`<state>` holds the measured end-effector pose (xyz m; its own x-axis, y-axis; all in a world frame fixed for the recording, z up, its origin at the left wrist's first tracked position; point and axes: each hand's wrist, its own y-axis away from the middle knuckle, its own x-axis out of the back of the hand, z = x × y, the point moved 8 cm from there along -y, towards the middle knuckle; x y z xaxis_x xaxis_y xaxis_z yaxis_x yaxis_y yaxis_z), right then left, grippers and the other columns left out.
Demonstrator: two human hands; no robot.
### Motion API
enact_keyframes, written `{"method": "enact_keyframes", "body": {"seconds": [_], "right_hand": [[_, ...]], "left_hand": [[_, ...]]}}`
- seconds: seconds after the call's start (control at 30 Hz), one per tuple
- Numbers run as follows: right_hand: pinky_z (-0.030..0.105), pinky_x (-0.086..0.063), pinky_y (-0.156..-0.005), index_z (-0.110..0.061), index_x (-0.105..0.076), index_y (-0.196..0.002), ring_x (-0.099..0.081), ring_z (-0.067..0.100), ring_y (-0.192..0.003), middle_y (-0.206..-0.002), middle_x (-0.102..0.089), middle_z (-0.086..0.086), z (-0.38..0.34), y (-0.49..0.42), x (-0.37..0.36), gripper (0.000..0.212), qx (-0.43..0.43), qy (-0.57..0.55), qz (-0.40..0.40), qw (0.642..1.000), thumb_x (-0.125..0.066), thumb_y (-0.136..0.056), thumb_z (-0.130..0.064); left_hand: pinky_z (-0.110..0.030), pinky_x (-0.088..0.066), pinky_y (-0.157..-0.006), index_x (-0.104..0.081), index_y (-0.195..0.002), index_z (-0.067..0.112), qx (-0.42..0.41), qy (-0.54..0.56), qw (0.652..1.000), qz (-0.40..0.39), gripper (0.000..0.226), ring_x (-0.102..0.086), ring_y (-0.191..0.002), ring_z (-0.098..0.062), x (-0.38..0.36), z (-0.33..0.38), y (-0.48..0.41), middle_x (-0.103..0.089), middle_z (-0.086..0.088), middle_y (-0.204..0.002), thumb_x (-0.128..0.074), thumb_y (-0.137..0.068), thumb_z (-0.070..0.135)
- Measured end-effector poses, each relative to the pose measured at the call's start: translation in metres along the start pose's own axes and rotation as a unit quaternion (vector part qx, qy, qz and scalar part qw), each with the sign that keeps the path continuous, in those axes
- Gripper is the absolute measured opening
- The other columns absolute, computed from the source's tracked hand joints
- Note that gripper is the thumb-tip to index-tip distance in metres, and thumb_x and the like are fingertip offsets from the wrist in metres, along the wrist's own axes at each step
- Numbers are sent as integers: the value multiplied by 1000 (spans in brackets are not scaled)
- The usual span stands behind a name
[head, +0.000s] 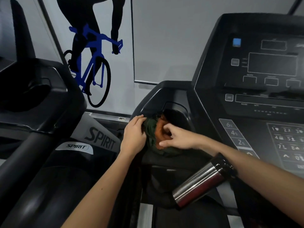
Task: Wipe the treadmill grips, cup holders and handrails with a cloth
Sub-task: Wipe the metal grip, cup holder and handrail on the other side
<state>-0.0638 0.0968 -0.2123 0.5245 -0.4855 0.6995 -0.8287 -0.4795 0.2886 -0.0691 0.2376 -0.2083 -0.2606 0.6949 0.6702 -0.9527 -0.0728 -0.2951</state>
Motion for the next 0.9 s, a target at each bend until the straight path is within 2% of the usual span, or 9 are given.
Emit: {"method": "enact_keyframes", "body": {"seconds": [0.07,0.13,0.27,0.4,0.47,0.53,0.6,0.7,0.9], "right_hand": [[22,-34,-101,-9,-22,-140,-44,12,-119,-135,-42,4,0,-13,8,83,-32,-99,66,992,-73,-78,-28],[22,-30,-103,-9,-13,-143,-40,15,-125,-140,-38,8,4,-19,12,91,-42,-148,107,982,-74,-78,-28],[20,-28,-103,-8,-23,-145,-37,18,-132,-140,-42,13,3,-11,5,77,-10,-100,62,993,-67,-84,-22],[25,-46,-92,-11,-67,-104,-60,4,-92,-99,-70,3,4,14,8,20,12,54,-46,997,-62,-88,-23],[9,-43,-71,-20,-69,-87,-56,-4,-71,-80,-66,-10,1,25,14,10,-22,128,-100,986,-59,-89,-20],[9,-36,-54,-18,-64,-75,-49,2,-60,-68,-57,-10,1,19,14,20,-63,178,-145,971,-52,-88,-9],[16,-42,-58,-4,-64,-87,-57,16,-74,-80,-62,4,3,7,3,24,-92,194,-181,960,-41,-86,3],[36,-45,-89,11,-52,-120,-53,37,-114,-123,-57,23,12,-11,-9,37,-127,219,-176,951,-33,-89,6],[31,-41,-86,6,-55,-121,-53,35,-114,-125,-56,19,27,-27,-33,33,-126,319,-234,910,-42,-95,-11]], "left_hand": [[-32,-29,-111,-49,-132,7,1,7,1000,7,44,-40,-130,-19,2,2,0,-47,-3,-138,-44,-88,4],[-33,-29,-112,-48,-132,4,2,7,1000,10,43,-41,-129,-20,1,2,1,-47,-5,-138,-43,-89,4],[-39,-29,-112,-48,-132,5,1,6,1000,15,42,-41,-129,-19,1,1,-1,-47,-5,-138,-43,-90,8],[-38,-30,-110,-46,-134,11,-17,-46,999,-10,43,-38,-130,-21,-2,3,1,-42,-2,-140,-42,-91,10],[-36,-29,-108,-42,-135,13,-34,-124,991,-31,42,-35,-130,-23,-6,7,-1,-38,-4,-141,-40,-92,13],[-35,-29,-103,-41,-132,12,-44,-182,982,-33,37,-37,-126,-26,-8,12,-5,-39,-6,-137,-36,-96,19],[-34,-29,-99,-43,-128,11,-32,-190,981,-31,34,-39,-120,-27,-8,14,-10,-41,-8,-132,-37,-96,20],[-33,-28,-102,-46,-127,9,-42,-156,987,-10,35,-36,-121,-27,-9,16,-12,-42,-9,-130,-40,-94,19],[-35,-19,-115,-41,-133,14,-76,-150,985,-33,40,-28,-137,-17,-21,14,-17,-36,-1,-147,-38,-94,23]]}}
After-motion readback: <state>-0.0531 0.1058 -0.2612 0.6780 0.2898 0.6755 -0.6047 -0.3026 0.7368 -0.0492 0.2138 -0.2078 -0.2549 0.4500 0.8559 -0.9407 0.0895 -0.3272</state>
